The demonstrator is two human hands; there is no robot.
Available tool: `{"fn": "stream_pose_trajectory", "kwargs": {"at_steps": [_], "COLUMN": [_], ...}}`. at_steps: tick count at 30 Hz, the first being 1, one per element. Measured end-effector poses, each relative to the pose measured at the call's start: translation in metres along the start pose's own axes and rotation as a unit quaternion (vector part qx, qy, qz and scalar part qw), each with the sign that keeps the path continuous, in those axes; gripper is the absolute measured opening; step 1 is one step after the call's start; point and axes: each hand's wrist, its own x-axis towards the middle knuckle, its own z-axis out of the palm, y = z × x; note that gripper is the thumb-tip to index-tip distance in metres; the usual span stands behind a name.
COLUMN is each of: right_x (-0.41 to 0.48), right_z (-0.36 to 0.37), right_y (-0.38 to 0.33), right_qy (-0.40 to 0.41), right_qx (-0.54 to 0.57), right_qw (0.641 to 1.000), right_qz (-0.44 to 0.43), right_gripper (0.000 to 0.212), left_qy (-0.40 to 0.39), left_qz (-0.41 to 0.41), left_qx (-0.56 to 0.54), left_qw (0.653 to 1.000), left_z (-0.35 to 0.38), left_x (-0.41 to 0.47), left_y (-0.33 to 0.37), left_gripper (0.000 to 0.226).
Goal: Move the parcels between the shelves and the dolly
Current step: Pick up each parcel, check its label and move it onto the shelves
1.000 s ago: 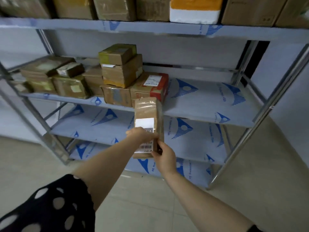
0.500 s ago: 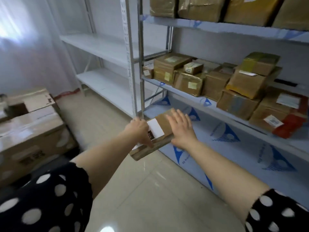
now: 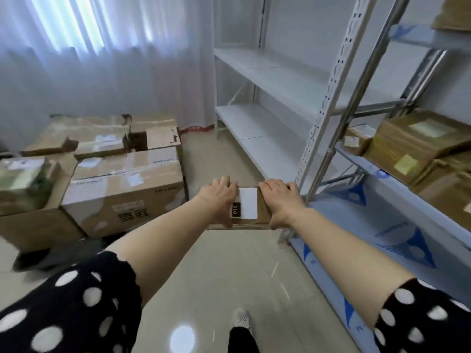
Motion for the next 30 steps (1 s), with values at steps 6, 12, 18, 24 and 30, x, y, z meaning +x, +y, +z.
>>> {"fn": "stream_pose_trajectory", "kwargs": {"at_steps": [6,12,18,24,30], "right_x": [0.178,0.323,0.452,0.6,0.728], "right_z": [-0.011,-0.024,-0.033,-0.042,-0.056], "right_y": [0.015,0.0,-0.038,-0.082,-0.108], "right_qy": [0.027,0.041,0.005,-0.033,-0.061], "right_qx": [0.043,0.116,0.234,0.318,0.315], "right_qw": [0.997,0.985,0.967,0.942,0.939], "right_qz": [-0.066,-0.12,-0.101,-0.099,-0.126], "right_gripper": [0.099,0.094,0.082,0.071,0.065], "left_qy": [0.008,-0.02,-0.037,-0.03,-0.032], "left_qz": [-0.069,-0.193,-0.35,-0.406,-0.463], "left_qx": [0.035,-0.034,-0.148,-0.204,-0.23], "left_qw": [0.997,0.98,0.924,0.89,0.855], "left_z": [-0.014,-0.022,-0.007,0.01,0.015], "left_x": [0.113,0.199,0.264,0.351,0.417], "left_y": [-0.096,-0.185,-0.283,-0.394,-0.484], "left_gripper": [0.116,0.104,0.097,0.096,0.106]}}
